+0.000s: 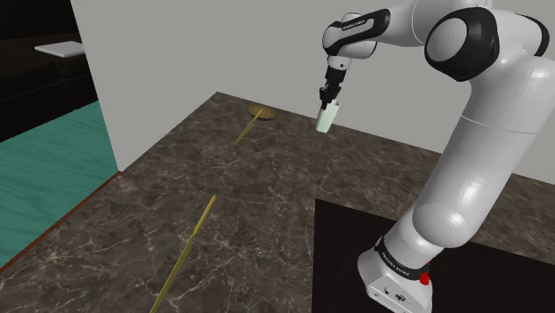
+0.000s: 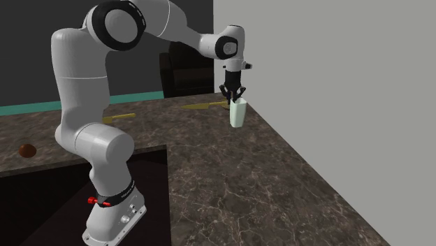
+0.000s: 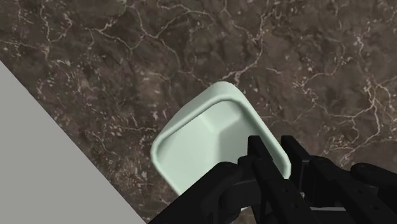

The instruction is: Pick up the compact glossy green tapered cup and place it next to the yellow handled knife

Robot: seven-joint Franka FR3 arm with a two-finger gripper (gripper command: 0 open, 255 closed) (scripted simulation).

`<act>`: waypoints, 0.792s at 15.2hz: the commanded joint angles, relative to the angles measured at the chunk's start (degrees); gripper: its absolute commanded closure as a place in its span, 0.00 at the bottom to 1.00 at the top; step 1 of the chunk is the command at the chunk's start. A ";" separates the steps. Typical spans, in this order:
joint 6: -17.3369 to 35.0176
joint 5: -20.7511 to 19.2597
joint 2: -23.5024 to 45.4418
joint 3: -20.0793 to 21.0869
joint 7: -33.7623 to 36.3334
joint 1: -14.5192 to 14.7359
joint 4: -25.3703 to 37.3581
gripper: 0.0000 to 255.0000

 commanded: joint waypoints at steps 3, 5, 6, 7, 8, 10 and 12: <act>-2.98 -0.31 -0.54 -0.09 0.20 0.02 2.50 1.00; -4.43 -0.48 -0.84 -0.13 0.29 0.04 3.68 1.00; -5.16 -0.55 -0.98 -0.16 0.32 0.04 4.29 1.00; -5.89 -0.62 -1.10 -0.18 0.36 0.04 4.91 1.00; -6.63 -0.68 -1.21 -0.20 0.38 0.04 5.55 1.00; -8.12 -0.78 -1.39 -0.23 0.43 0.02 6.88 1.00; -9.62 -0.85 -1.51 -0.27 0.45 0.00 8.28 1.00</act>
